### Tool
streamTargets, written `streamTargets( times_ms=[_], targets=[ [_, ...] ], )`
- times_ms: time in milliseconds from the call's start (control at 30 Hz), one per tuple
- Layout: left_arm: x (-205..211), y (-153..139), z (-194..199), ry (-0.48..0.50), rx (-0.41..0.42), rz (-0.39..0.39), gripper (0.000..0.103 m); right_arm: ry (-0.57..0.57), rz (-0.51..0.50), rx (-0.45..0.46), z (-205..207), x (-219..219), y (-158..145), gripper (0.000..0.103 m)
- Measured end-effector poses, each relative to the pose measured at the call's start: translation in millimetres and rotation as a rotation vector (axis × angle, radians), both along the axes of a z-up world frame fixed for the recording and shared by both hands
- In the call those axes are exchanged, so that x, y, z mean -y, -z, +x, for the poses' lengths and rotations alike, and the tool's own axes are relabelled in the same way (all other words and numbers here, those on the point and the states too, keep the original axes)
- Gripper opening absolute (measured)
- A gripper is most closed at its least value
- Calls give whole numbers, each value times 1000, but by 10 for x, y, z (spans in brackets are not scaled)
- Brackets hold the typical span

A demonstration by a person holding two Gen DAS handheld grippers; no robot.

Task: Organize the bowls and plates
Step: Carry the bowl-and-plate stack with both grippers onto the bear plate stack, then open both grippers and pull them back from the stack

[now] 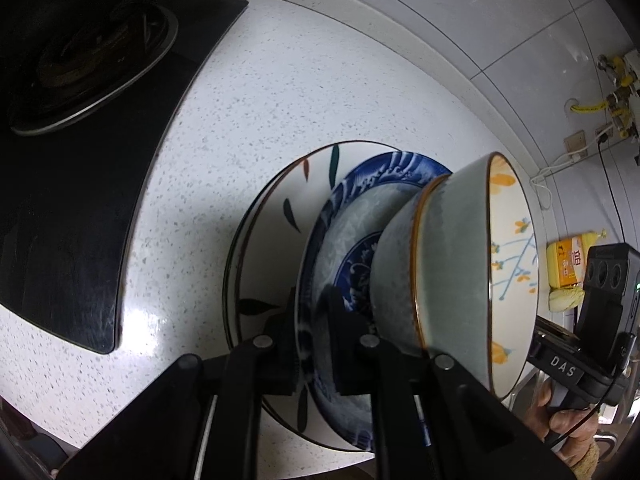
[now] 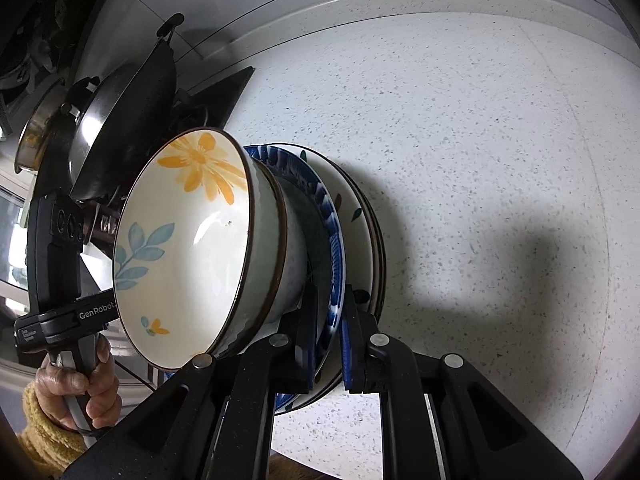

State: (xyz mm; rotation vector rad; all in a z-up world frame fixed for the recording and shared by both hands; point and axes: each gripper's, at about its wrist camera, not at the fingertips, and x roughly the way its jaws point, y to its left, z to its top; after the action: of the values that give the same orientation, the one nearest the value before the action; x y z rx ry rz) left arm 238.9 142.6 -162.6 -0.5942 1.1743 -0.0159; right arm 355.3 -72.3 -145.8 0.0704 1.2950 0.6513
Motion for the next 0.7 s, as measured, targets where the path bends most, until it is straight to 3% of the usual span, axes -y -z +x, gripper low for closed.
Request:
streamTargets(
  times_ms=[167,700],
  targets=[
    [27,1,6,19,14,39,14,14,-3,10,-36,70,-64,10],
    [-86,-99,-38,6,73,56,15,54,-5,45,-97,144,-166,10]
  ],
)
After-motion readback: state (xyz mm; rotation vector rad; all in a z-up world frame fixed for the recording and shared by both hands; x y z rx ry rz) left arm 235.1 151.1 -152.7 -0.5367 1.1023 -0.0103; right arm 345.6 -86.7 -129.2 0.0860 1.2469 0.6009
